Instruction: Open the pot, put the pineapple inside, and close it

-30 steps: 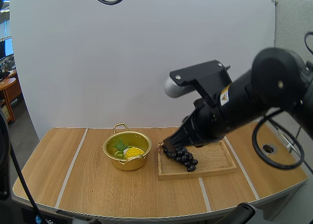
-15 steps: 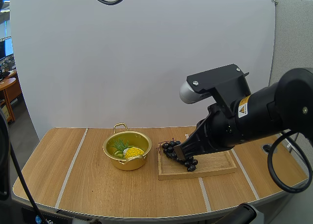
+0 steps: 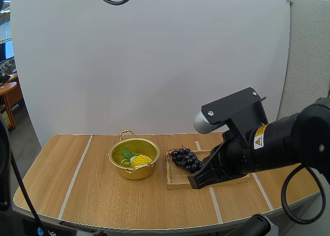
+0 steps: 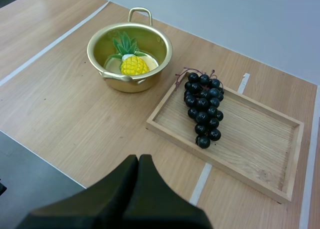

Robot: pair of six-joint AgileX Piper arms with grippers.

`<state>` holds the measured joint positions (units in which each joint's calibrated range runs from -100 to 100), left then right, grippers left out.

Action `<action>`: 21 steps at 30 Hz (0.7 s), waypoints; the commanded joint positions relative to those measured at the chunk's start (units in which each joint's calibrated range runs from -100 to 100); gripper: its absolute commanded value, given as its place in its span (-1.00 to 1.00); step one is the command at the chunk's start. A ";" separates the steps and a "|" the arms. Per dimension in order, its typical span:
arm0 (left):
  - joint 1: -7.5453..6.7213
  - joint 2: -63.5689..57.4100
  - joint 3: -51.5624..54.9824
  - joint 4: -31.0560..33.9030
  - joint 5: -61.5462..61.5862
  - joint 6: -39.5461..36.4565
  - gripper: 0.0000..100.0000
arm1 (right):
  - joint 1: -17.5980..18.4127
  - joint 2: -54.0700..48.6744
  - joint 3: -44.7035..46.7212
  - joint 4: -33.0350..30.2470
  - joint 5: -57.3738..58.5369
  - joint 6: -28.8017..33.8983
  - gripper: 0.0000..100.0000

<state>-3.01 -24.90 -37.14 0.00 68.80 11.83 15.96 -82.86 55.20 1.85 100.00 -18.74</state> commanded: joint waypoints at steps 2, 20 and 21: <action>-0.17 -0.26 -0.50 0.31 -2.44 -0.51 -1.00 | -1.22 -2.52 0.22 -0.46 0.00 0.20 -1.00; -0.17 -0.53 -0.50 0.00 -1.85 -0.63 -1.00 | -1.76 -3.24 2.90 -0.18 0.00 0.20 -1.00; -0.17 -0.53 -0.50 0.00 1.15 -0.74 -1.00 | -1.76 -3.24 2.90 -0.18 0.00 0.20 -1.00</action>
<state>-3.01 -24.90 -37.14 0.00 68.10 11.83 14.51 -85.54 57.86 1.71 100.00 -18.74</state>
